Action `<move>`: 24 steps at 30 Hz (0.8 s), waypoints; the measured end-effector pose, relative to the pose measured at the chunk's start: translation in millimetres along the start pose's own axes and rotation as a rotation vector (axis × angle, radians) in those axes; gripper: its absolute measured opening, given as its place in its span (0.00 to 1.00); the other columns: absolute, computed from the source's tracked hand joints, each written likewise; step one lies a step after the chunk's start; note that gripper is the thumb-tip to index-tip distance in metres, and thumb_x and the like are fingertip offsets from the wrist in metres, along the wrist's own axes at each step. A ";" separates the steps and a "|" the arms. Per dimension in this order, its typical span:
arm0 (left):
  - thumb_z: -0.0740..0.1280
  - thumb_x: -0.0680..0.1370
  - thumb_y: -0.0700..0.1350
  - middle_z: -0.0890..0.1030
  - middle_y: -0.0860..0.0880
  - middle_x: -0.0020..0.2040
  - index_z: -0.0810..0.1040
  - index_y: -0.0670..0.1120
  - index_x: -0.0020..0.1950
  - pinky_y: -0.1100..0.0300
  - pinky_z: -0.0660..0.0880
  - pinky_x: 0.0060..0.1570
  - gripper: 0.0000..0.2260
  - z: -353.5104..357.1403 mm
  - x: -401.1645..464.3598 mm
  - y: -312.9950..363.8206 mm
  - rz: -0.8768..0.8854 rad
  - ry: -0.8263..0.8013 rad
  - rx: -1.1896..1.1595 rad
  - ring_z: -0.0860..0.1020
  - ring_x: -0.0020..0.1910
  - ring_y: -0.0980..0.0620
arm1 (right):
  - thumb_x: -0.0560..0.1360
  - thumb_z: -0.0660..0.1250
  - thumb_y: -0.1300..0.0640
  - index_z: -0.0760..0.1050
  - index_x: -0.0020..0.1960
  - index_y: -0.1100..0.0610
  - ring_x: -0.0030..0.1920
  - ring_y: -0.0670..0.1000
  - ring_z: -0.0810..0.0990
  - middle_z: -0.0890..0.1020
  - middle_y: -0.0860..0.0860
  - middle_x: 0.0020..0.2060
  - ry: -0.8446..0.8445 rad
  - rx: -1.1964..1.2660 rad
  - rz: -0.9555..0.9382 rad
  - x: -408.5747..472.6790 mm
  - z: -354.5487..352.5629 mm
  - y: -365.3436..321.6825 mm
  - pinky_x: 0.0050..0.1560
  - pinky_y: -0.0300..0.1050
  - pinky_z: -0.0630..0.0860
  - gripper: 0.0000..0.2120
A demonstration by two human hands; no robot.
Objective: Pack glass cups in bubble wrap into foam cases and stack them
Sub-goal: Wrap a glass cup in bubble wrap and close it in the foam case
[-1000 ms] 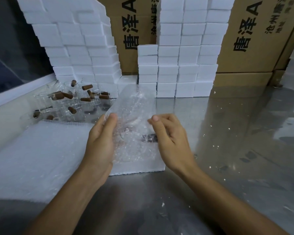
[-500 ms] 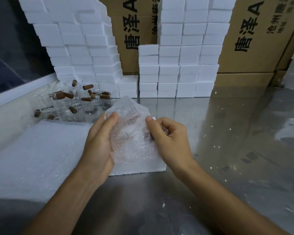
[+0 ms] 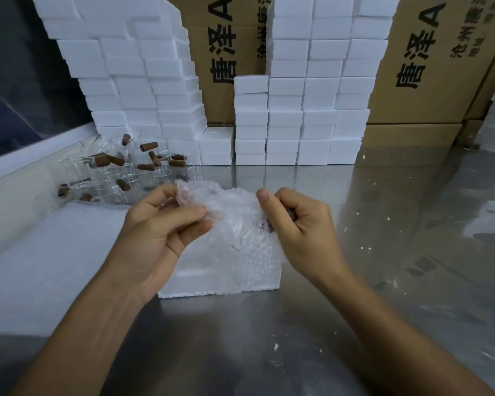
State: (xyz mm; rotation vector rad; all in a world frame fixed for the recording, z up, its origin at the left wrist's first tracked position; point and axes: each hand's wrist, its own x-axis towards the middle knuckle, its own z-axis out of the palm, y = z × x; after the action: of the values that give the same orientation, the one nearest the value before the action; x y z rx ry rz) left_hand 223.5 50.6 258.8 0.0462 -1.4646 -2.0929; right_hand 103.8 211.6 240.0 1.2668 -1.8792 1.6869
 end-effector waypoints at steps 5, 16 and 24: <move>0.70 0.69 0.40 0.84 0.47 0.36 0.86 0.46 0.35 0.60 0.80 0.41 0.05 8.8 -4.8 -4.4 0.053 -0.048 0.091 0.83 0.39 0.51 | 0.80 0.66 0.52 0.72 0.33 0.50 0.28 0.40 0.77 0.74 0.38 0.25 0.034 -0.061 -0.083 -4.0 5.4 -0.8 0.33 0.27 0.66 0.16; 0.76 0.70 0.36 0.80 0.60 0.36 0.80 0.63 0.36 0.68 0.71 0.48 0.19 10.5 -9.1 -12.0 0.371 -0.100 1.017 0.77 0.43 0.56 | 0.79 0.64 0.52 0.72 0.32 0.58 0.26 0.44 0.73 0.75 0.45 0.25 0.114 -0.099 -0.186 -8.4 14.5 -6.4 0.29 0.36 0.68 0.18; 0.56 0.72 0.44 0.75 0.47 0.41 0.78 0.40 0.36 0.53 0.62 0.59 0.14 11.2 -9.8 -20.3 0.113 -0.429 0.978 0.74 0.49 0.54 | 0.80 0.64 0.52 0.71 0.32 0.59 0.25 0.48 0.71 0.73 0.50 0.24 0.195 -0.091 -0.206 -9.8 16.0 -8.6 0.27 0.37 0.66 0.19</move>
State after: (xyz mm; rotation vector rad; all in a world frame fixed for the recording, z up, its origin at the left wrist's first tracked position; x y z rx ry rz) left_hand 219.1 69.4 242.7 -0.1150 -2.5474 -1.1537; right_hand 120.9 201.6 234.2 1.1697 -1.6338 1.5407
